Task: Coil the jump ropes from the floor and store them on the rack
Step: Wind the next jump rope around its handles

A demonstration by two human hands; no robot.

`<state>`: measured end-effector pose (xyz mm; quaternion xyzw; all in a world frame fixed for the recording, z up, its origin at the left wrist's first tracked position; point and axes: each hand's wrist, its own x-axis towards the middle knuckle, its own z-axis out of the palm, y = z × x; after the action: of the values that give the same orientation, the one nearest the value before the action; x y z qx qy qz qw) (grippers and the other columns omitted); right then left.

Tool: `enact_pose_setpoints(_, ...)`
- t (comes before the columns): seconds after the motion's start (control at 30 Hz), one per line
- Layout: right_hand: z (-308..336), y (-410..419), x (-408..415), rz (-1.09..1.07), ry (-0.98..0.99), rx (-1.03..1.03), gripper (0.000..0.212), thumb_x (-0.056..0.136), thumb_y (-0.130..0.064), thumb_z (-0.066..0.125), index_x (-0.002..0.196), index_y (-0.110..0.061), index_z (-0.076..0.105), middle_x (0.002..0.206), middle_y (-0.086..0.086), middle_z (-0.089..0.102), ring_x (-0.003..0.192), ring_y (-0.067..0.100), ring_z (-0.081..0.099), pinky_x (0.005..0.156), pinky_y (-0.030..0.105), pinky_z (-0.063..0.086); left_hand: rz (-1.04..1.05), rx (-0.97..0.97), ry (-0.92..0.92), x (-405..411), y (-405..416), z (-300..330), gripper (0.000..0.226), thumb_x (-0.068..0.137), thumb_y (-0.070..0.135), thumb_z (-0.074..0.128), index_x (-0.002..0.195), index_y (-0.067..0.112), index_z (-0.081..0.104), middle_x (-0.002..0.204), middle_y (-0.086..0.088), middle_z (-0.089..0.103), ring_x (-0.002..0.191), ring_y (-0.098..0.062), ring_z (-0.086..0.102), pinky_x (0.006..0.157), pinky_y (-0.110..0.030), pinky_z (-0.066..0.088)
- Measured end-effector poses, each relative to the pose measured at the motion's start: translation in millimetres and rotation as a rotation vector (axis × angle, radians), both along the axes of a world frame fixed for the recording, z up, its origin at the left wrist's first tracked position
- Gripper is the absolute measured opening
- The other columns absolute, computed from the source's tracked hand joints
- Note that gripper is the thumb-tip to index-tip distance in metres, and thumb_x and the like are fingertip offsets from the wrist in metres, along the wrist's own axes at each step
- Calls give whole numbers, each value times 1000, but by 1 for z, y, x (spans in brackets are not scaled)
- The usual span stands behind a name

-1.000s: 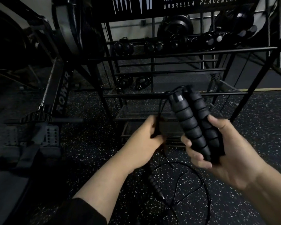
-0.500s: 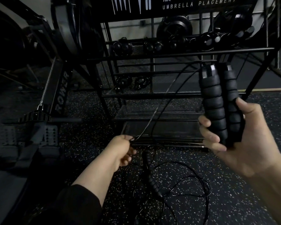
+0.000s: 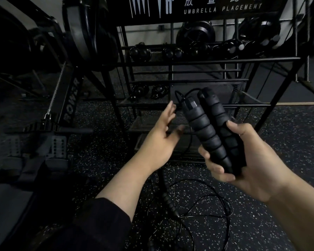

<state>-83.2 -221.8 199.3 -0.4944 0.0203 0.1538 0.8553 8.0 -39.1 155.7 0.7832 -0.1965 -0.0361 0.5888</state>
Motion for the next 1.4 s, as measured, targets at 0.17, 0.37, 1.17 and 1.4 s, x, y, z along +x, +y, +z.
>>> enact_pose_setpoints(0.17,-1,0,-5,146,15,36,54,98,-48,37,126,-11,63,77,16,52,49,18,41,41,22,22,17,-159,50,-14,-20,12,39,100,-4,54,126,25,52,120,7,63,108,15,59,94,-13,49)
enact_pose_setpoints(0.37,-2,0,-4,187,-27,89,56,99,-50,40,124,-5,61,79,14,54,51,17,44,41,22,27,155,-297,139,-17,-25,14,27,106,16,47,85,25,60,71,4,57,66,-16,50,60,-31,43)
enact_pose_setpoints(1.17,-11,-3,1,-267,-140,-987,6,99,-41,60,101,-37,64,77,-1,71,64,16,60,62,27,45,-4,692,-127,-34,-21,25,36,104,26,45,69,18,43,70,0,56,68,-20,56,60,-35,34)
enact_pose_setpoints(1.4,-25,-13,3,166,-156,-1609,32,96,-45,65,127,-41,57,91,-10,72,77,10,67,66,26,52,-244,1032,-274,-32,4,50,25,98,51,56,96,29,67,92,11,65,88,-15,61,77,-36,50)
